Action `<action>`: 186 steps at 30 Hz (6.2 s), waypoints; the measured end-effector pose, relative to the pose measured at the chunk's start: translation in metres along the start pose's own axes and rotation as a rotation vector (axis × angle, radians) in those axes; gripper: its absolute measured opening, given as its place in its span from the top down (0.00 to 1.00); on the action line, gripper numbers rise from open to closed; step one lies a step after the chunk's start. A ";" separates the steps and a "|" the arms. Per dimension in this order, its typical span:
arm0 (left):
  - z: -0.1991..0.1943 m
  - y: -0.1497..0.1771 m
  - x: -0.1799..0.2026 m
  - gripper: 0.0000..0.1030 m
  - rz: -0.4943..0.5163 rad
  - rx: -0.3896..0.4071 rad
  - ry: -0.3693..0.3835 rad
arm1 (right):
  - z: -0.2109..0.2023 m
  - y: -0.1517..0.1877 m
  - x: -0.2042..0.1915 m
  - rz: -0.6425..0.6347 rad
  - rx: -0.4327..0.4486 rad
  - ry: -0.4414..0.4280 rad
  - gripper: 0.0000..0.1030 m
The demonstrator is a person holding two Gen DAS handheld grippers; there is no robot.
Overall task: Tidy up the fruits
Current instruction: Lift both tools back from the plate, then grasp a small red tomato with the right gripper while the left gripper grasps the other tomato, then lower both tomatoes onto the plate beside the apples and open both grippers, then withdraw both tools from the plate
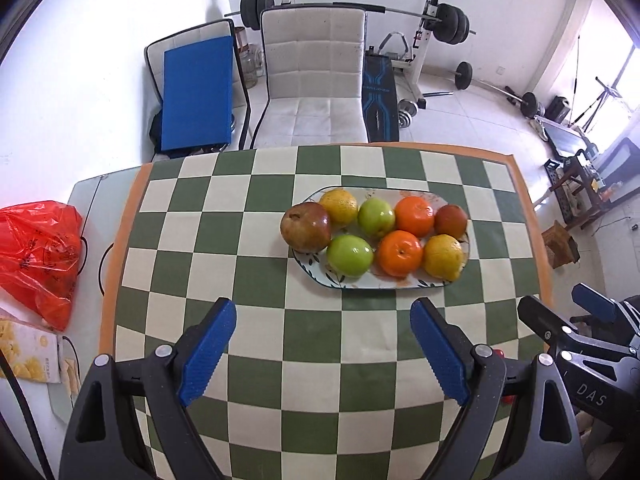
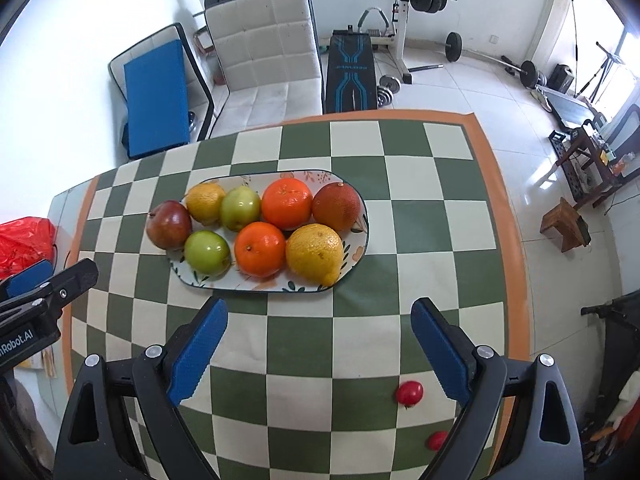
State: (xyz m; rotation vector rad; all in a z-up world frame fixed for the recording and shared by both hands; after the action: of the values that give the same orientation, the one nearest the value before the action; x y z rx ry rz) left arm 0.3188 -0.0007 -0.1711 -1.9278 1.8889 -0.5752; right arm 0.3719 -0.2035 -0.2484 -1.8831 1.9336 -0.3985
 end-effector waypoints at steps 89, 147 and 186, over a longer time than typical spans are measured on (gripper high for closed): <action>0.157 0.138 0.274 0.73 0.470 -0.464 0.255 | 0.053 0.256 0.223 0.482 -0.258 0.063 0.71; 0.165 0.010 -0.045 0.12 -0.235 -0.353 0.043 | 0.139 0.002 -0.053 0.078 -0.141 -0.292 0.29; -0.132 0.043 0.003 0.12 -0.035 0.179 -0.024 | -0.153 0.047 0.006 -0.018 0.246 -0.005 0.03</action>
State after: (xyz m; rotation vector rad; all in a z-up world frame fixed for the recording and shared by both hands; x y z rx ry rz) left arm 0.2118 -0.0029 -0.0832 -1.8470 1.7293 -0.7032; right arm 0.2579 -0.2197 -0.1371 -1.7409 1.7750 -0.6068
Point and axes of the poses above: each gripper's, at about its wrist camera, not at the fingertips, and z roughly the way its jaws point, x to its right, y to its underside, the point moved 2 cm from there along z, roughly the way its jaws point, and after that the axes turned 8 degrees about x, right-handed, at the moved point
